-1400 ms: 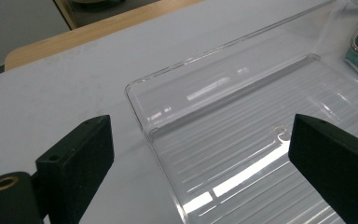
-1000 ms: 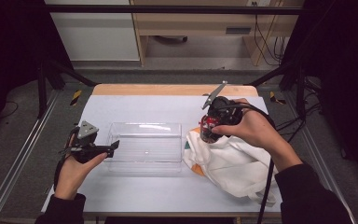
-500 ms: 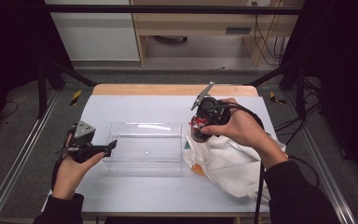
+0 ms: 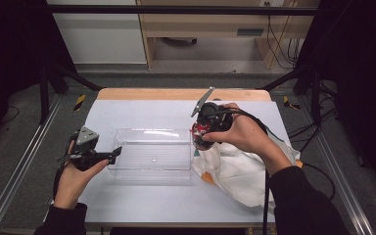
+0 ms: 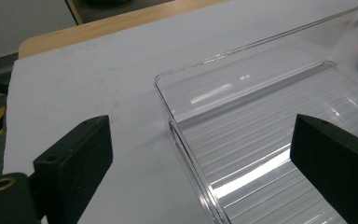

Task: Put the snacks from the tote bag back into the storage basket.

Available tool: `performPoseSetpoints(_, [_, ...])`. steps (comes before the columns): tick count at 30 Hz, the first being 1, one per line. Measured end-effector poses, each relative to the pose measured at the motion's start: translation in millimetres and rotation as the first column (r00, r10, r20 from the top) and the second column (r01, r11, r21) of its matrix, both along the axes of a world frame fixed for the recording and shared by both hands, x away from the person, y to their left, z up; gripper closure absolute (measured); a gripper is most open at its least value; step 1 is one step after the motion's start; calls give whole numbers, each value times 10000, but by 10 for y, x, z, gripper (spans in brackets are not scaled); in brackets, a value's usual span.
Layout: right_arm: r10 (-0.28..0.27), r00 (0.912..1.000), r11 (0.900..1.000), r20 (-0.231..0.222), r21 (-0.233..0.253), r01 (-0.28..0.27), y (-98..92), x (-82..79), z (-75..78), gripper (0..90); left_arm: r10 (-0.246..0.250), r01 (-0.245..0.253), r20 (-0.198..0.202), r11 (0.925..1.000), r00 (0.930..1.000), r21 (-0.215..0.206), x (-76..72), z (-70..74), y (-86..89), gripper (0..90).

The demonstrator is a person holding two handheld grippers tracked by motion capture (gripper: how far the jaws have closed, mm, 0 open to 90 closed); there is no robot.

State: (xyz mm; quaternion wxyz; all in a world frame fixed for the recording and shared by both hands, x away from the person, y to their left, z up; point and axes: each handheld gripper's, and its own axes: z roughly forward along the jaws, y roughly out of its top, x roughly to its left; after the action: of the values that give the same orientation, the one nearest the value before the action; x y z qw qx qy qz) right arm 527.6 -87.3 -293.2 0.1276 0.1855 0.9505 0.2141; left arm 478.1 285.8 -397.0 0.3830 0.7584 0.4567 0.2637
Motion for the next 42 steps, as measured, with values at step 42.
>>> performPoseSetpoints(42, [1025,9947,9946,-52,-160,-1026,518,158,-113,254,116,-118,-76,9998,9999,-163,5,12,96,59])
